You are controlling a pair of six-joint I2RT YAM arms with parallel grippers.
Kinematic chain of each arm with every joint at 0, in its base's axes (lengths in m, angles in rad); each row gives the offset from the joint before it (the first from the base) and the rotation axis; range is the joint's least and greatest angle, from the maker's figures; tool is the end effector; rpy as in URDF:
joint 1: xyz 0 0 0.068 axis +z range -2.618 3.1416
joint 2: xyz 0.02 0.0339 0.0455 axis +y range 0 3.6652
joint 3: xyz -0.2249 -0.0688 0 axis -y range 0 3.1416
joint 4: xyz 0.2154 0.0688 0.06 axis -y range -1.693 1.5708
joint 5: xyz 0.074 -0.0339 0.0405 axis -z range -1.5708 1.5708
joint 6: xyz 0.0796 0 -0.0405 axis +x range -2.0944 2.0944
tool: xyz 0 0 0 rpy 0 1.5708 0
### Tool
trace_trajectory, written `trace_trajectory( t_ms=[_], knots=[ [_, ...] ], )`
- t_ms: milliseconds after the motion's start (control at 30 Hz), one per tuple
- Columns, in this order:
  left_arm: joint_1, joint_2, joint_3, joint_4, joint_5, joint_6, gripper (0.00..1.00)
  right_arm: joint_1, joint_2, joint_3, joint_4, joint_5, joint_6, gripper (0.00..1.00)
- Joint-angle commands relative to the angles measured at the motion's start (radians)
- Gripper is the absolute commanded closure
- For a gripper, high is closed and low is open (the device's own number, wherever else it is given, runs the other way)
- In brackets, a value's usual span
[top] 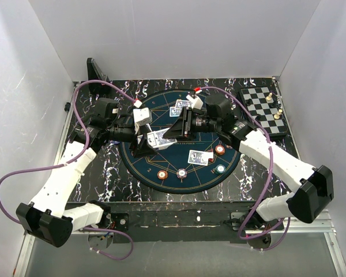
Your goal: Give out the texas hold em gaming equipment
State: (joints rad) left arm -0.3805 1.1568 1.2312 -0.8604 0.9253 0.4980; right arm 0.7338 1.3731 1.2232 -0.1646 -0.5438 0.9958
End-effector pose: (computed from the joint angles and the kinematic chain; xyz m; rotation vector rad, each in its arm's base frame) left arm 0.1862 -0.1430 0.3090 1.3011 1.7373 -1.0067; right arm 0.2197 0.2535 0.3172 -0.1526 2.2154 1.5966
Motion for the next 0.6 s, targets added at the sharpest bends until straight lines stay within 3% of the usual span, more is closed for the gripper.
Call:
trace_trajectory(
  t_ms=[0, 567],
  knots=[
    [0.005, -0.046, 0.025, 0.032, 0.055, -0.013, 0.60, -0.027, -0.065, -0.027, -0.039, 0.015, -0.028, 0.68],
    [0.005, -0.039, 0.025, 0.072, 0.087, -0.059, 0.61, -0.080, -0.152, -0.068, -0.107, 0.013, -0.056, 0.64]
  ],
)
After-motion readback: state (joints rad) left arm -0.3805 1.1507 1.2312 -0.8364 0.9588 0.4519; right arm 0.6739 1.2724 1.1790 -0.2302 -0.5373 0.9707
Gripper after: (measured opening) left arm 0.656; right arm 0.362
